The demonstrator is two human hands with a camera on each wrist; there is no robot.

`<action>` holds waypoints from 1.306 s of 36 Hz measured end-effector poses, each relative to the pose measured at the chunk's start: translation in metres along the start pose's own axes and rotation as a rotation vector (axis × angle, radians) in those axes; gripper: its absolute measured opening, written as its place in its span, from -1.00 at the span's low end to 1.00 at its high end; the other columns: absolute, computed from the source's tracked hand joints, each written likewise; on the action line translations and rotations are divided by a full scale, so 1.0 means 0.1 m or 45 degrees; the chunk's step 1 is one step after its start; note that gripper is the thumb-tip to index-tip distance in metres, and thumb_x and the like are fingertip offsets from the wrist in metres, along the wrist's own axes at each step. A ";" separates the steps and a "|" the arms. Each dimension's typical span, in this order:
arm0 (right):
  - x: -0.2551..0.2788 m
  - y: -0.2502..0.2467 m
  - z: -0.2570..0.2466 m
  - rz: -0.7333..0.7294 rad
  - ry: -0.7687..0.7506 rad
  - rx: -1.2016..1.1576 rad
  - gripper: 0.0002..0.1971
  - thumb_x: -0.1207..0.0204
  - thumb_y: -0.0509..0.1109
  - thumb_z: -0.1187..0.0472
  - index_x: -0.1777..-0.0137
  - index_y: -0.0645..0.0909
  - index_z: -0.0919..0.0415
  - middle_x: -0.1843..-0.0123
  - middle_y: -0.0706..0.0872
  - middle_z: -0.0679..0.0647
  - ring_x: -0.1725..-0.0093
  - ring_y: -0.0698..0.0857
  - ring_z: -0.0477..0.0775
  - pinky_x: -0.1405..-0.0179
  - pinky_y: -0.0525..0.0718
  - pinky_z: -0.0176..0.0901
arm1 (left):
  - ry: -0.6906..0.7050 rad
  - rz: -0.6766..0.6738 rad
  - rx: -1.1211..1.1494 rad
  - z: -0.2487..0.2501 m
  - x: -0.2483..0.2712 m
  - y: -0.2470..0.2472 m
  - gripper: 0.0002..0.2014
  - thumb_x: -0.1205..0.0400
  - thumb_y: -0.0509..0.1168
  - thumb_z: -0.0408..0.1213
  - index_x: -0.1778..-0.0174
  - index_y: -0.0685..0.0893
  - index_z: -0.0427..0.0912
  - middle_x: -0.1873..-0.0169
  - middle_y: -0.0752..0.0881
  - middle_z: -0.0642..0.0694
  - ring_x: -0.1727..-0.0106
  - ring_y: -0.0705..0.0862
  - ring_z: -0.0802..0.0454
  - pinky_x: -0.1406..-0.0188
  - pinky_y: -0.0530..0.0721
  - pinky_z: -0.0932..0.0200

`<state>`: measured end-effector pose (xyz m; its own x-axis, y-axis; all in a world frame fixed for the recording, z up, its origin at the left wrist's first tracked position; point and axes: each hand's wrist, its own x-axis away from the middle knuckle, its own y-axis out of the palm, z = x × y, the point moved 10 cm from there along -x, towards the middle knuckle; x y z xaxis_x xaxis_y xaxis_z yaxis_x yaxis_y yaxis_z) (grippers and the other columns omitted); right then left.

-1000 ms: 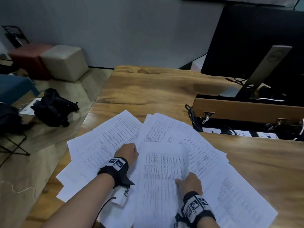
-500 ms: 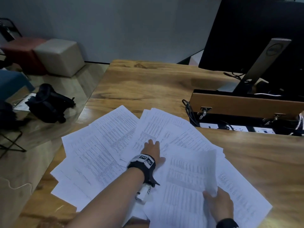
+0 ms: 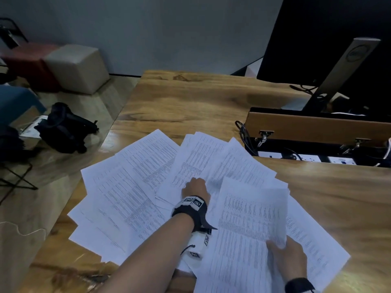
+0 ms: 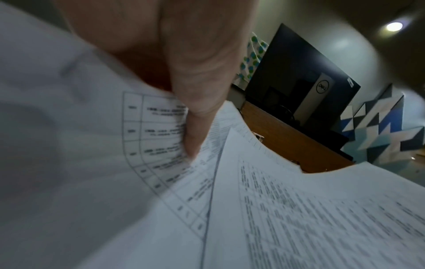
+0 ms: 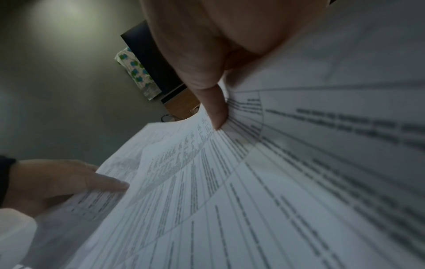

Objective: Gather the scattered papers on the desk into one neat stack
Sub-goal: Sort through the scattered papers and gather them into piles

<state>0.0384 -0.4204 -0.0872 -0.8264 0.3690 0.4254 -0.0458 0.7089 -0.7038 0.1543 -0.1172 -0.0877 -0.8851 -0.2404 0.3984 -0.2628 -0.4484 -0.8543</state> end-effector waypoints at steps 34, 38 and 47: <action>-0.15 0.00 -0.27 0.017 -0.101 -0.150 -0.94 -0.55 0.45 0.29 0.07 0.71 0.28 0.15 0.77 0.19 0.09 0.73 0.29 0.17 0.63 -0.05 | -0.258 0.094 -0.176 -0.69 -0.23 -0.39 -0.67 -0.58 0.33 -0.43 -0.28 0.61 -0.22 -0.35 0.48 -0.21 -0.38 0.47 -0.22 -0.36 0.49 -0.20; -0.15 -0.01 -0.31 0.024 -0.119 -0.154 -0.97 -0.55 0.46 0.30 0.07 0.69 0.27 0.15 0.75 0.19 0.07 0.72 0.28 0.14 0.60 -0.05 | -0.242 0.120 -0.254 -0.63 -0.19 -0.40 -0.71 -0.54 0.35 -0.46 -0.18 0.65 -0.21 -0.38 0.46 -0.20 -0.37 0.47 -0.21 -0.38 0.44 -0.22; -0.14 0.01 -0.33 0.028 -0.118 -0.147 -0.92 -0.56 0.45 0.28 0.02 0.70 0.29 0.11 0.77 0.21 0.07 0.72 0.29 0.13 0.60 -0.06 | -0.182 0.174 -0.393 -0.52 -0.13 -0.40 -0.64 -0.49 0.39 -0.45 -0.22 0.65 -0.19 -0.32 0.51 -0.17 -0.36 0.50 -0.19 -0.42 0.39 -0.27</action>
<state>0.0685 -0.4046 -0.0752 -0.8750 0.3317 0.3526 0.0331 0.7676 -0.6401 0.1560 -0.0513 -0.0760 -0.8632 -0.4080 0.2974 -0.2686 -0.1278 -0.9547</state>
